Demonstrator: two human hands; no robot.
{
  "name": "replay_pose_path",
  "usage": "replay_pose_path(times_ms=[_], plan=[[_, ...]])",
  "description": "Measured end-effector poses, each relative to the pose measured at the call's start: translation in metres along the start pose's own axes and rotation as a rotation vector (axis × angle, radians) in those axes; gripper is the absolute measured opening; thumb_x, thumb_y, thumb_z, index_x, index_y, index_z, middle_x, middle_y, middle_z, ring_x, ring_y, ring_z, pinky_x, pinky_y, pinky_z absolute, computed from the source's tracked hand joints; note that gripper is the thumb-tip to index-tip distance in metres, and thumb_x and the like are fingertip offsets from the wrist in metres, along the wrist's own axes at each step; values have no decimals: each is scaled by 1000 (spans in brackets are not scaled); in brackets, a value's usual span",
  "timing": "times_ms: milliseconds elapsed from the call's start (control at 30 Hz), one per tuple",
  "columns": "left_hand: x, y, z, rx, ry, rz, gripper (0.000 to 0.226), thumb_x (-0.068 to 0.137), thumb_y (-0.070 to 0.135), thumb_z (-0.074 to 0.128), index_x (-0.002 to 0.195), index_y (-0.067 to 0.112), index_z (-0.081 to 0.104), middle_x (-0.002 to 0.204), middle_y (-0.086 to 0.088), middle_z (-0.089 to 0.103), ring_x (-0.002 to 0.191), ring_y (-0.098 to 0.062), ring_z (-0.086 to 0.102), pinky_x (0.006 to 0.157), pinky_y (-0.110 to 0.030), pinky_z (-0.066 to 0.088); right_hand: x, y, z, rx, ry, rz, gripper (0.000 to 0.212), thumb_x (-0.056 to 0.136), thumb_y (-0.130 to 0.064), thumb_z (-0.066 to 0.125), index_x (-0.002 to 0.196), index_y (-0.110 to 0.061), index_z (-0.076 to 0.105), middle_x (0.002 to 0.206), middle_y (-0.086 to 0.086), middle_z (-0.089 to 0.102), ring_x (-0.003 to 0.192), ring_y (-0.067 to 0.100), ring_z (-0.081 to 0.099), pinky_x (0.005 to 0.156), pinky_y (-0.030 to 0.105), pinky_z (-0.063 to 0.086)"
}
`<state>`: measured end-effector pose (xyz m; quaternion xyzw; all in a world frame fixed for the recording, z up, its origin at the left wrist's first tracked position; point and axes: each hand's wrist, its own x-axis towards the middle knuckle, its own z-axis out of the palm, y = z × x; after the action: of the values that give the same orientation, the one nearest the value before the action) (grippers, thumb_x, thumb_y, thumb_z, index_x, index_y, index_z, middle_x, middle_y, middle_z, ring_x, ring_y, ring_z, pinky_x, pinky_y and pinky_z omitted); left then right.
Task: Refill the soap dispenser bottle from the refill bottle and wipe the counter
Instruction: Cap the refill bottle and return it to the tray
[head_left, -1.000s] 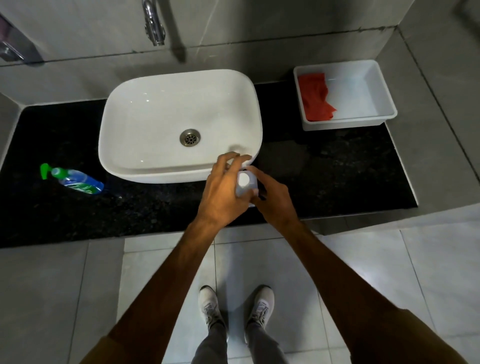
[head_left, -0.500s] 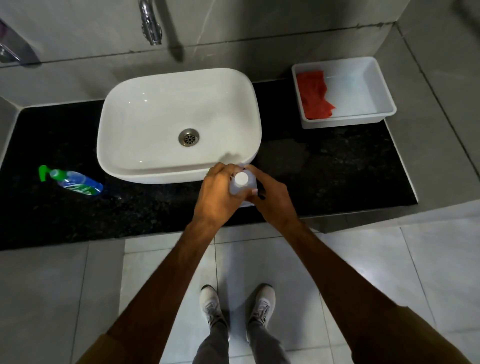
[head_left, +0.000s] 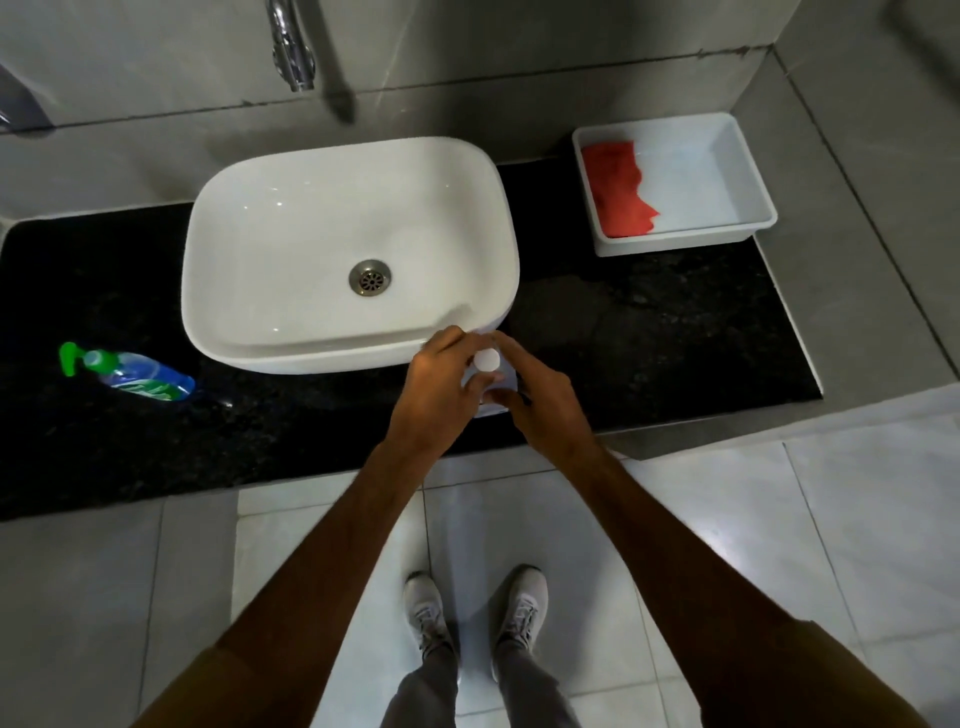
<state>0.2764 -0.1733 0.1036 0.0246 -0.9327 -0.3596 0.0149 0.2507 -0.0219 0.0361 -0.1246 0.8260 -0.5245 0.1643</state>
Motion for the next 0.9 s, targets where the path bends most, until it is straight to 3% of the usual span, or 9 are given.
replay_pose_path(times_ms=[67,133,233,300,500,567,667,767,900], plan=[[-5,-2,3,-21,1,10,43,93,21,75,133,8,65,130,-12,67,124,-27,62,111,-35,50,-5,2,7,-13,25,-13,57,101,-24,63,154,-24,44,150,5,58,138,13,56,111,28,51],[-13,-6,5,-55,1,26,51,97,33,69,142,11,58,142,-9,61,136,-23,54,118,-37,44,-9,-1,16,-25,63,8,66,98,-34,65,156,-13,42,153,11,54,141,20,53,116,34,48],[-28,-18,5,58,70,31,57,102,51,52,144,13,54,148,-8,57,140,-23,50,118,-44,43,-14,-13,33,-74,175,47,82,87,-54,58,160,-27,32,157,-1,49,143,10,48,118,27,43],[-33,-26,0,155,102,25,60,103,55,41,146,14,53,151,-11,55,142,-28,48,117,-49,44,-13,-19,45,-107,257,91,85,87,-55,65,159,-26,31,154,1,52,141,16,52,117,35,47],[-17,-45,-19,354,-40,129,71,103,61,29,161,20,28,171,-10,24,158,-34,18,127,-56,22,-26,-31,51,-256,450,155,79,88,-56,70,155,-25,41,136,5,66,119,21,69,96,32,61],[-1,-34,-23,338,-44,159,72,102,60,30,162,19,28,171,-11,24,159,-35,18,128,-55,20,-34,-35,33,-301,492,191,85,82,-52,80,155,-31,40,134,2,67,115,19,70,93,23,57],[30,-2,-21,321,-19,204,69,103,56,34,159,17,35,167,-12,32,156,-36,26,125,-55,27,-36,-45,-17,-320,542,260,92,71,-49,84,150,-44,36,128,-2,69,113,25,70,93,33,58],[65,34,-3,326,-5,302,63,103,51,43,154,14,44,162,-13,41,151,-37,36,121,-55,34,-20,-54,-82,-324,573,240,91,71,-47,83,149,-42,37,127,2,70,115,32,69,94,43,59],[113,64,41,387,-55,347,60,101,51,41,148,16,54,156,-12,51,147,-36,44,120,-54,35,28,-52,-165,-373,667,203,88,74,-52,84,148,-40,39,128,2,71,117,35,68,94,42,57]])
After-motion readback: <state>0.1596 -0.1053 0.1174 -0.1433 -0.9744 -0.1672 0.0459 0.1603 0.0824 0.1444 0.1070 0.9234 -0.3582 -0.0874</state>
